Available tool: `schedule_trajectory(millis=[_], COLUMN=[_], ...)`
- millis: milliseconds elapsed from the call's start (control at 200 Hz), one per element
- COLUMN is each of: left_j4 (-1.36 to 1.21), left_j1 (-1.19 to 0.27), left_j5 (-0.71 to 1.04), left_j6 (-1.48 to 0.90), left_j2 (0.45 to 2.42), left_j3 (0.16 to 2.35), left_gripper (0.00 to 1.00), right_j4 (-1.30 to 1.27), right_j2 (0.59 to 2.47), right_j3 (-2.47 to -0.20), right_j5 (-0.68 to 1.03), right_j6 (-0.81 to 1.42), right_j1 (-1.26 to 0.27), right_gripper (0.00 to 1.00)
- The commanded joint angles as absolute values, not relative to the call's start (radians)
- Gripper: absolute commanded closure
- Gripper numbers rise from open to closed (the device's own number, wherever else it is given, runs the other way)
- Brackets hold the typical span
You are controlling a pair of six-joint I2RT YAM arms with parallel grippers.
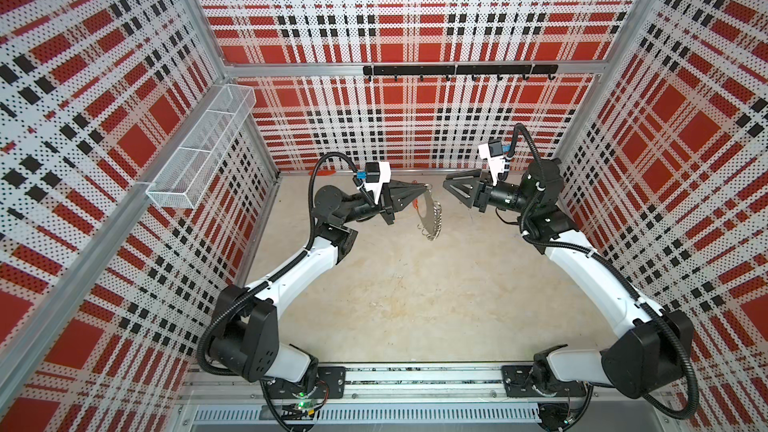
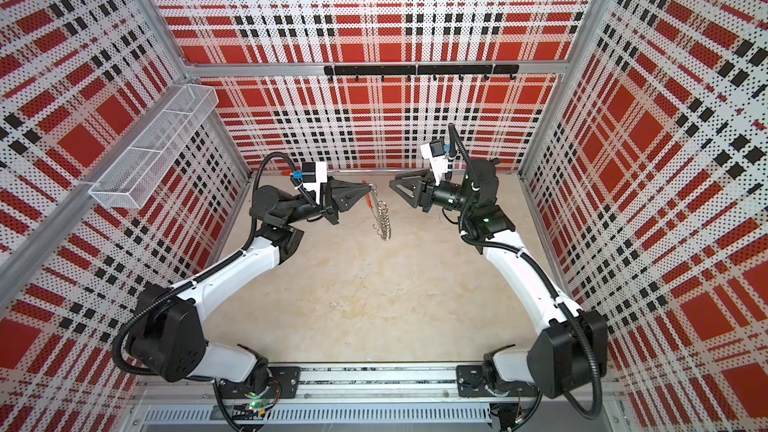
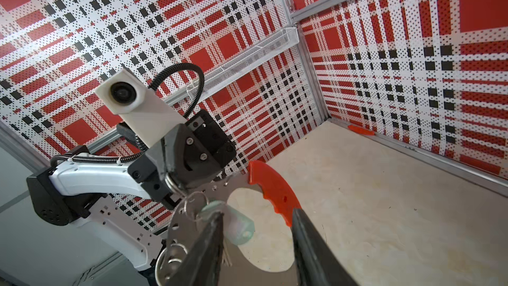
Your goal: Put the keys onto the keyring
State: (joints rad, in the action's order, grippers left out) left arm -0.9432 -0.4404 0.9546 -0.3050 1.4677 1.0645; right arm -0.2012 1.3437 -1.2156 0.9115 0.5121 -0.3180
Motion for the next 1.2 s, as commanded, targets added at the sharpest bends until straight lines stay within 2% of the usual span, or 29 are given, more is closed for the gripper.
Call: schedule_trajectory(millis=[0,501,576,827,1072,1193], left_j4=[-1.035,-1.14,-1.146,-1.161,-1.207,-1.215], left_j1=[-0.448,-0.444,-0.443,-0.428,-0.414,-0.413], left_j5=[0.967,0.977,0.981,0.993,1.011,1.014], left_j6=[-0.365,-0.475,-0.482,-0.5,-0.543,-0.546], left_j2=[1.487,1.514,1.516,1.517,1.526,1.527], left_j3=[1.072,1.08,1.08,1.07,1.062,1.061], left_gripper=[1.0,1.0,1.0,1.0,1.0,1.0], right_j4=[-0.271,-0.273,-0.273,-0.104,0.076,0.106], right_j2=[1.337,1.398,1.407,1.373,1.341,1.325], right_j3=[-1.186,-1.176,-1.182,-1.225,-1.256,-1.245], right_j5=[0.93,0.959,0.956,0.887,0.838,0.82], right_j6=[0.515,0.476,0.475,0.347,0.236,0.216], right_j1=[-0.328,-0.43,-0.438,-0.439,-0.405,-0.393], right_gripper=[0.55,0.51,0.55,0.85,0.99,1.0])
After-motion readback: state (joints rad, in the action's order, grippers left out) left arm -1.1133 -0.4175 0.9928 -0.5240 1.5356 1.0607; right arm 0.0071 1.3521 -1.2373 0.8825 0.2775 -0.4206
